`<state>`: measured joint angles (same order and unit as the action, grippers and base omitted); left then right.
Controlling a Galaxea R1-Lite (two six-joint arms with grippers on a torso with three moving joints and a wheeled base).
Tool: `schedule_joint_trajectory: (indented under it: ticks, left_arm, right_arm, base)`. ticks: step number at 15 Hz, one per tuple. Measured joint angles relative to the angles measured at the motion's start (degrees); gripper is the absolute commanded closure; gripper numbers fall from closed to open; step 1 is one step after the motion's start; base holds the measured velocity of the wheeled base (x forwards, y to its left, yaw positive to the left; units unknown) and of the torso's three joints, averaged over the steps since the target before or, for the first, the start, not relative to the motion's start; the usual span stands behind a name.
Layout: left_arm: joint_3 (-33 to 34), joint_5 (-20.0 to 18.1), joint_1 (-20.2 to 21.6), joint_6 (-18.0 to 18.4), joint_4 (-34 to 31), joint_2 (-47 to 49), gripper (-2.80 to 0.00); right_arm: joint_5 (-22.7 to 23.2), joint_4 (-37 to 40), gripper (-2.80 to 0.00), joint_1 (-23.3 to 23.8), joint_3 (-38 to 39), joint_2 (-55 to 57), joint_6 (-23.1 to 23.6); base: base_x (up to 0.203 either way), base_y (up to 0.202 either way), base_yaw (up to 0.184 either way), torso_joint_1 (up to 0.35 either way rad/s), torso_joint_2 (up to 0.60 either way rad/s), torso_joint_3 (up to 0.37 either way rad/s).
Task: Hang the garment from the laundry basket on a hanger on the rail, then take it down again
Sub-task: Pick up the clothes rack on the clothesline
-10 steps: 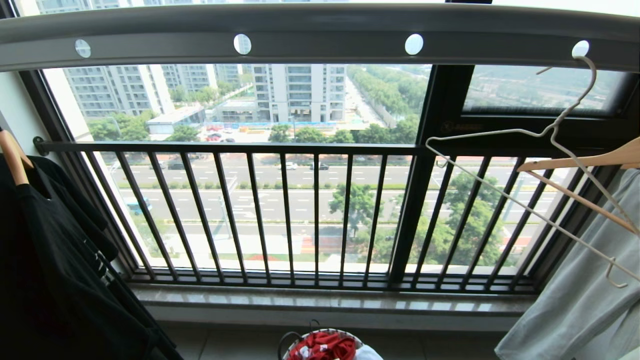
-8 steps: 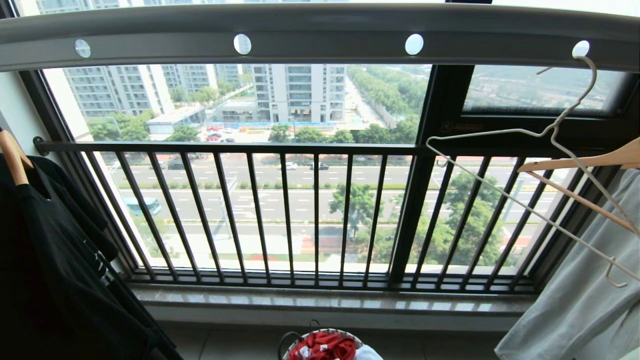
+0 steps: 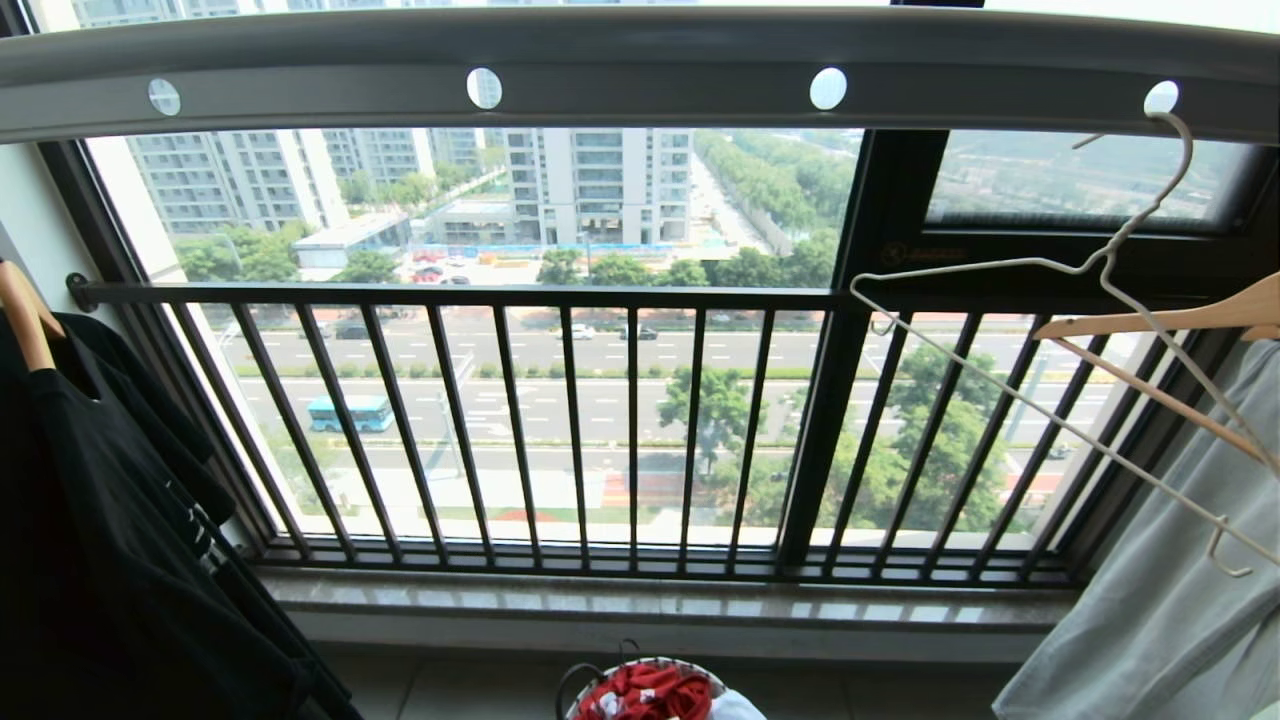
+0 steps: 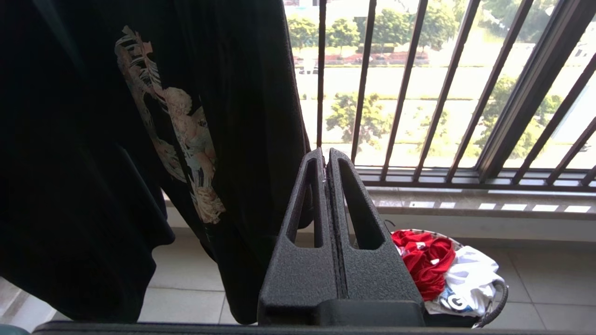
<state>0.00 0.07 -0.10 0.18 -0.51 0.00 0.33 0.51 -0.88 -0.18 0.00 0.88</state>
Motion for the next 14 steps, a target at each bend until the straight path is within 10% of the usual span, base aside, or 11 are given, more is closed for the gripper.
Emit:
schedule_joint_trajectory:
  ticks: [14]
  left_arm:
    - [0.0,0.0,0.0,0.0,0.0,0.0,0.0]
  right_arm:
    - [1.3,7.7,0.0,0.0,-23.4,12.8,0.2]
  base:
    - [0.0,0.0,0.0,0.0,0.0,0.0]
